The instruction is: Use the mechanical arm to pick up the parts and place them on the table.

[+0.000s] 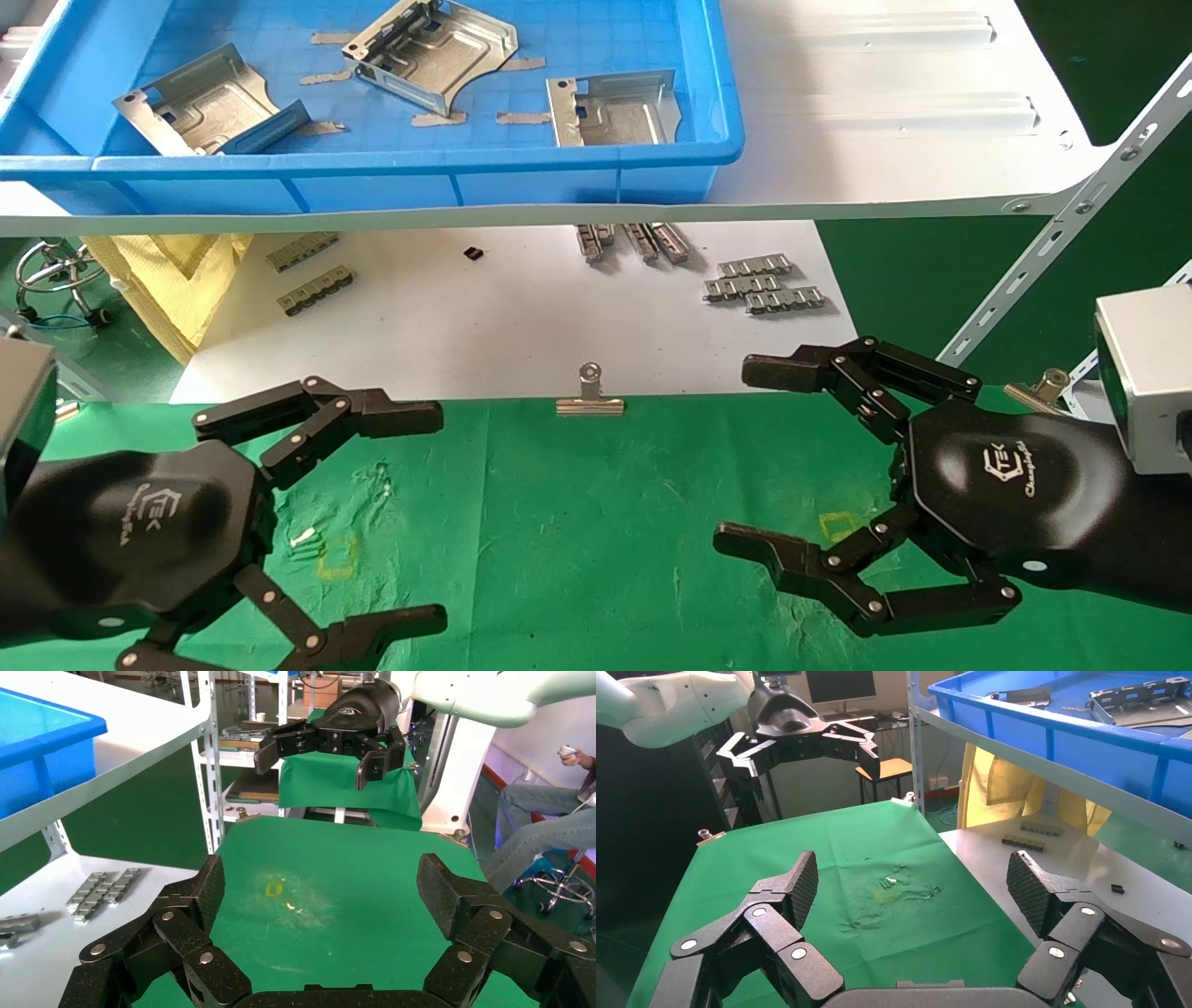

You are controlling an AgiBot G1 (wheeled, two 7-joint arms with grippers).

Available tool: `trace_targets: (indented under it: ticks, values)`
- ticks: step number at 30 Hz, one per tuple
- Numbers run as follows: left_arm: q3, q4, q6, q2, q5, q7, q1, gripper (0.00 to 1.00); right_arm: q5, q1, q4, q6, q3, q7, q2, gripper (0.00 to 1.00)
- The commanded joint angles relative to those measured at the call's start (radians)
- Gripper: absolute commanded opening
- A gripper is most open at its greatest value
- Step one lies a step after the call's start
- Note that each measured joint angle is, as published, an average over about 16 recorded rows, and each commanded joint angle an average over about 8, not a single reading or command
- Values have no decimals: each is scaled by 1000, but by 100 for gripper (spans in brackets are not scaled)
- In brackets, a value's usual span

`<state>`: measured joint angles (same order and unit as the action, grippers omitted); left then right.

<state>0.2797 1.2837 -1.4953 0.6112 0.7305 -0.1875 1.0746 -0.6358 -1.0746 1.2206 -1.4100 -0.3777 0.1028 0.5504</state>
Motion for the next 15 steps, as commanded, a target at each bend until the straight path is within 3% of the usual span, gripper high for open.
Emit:
trace_targets:
  ticks: [1, 15]
  values:
    - [0, 0, 0, 0, 0, 0, 0, 100, 0, 0, 0, 0, 0, 0, 0, 0]
    - [0, 0, 0, 0, 0, 0, 0, 100, 0, 0, 0, 0, 0, 0, 0, 0]
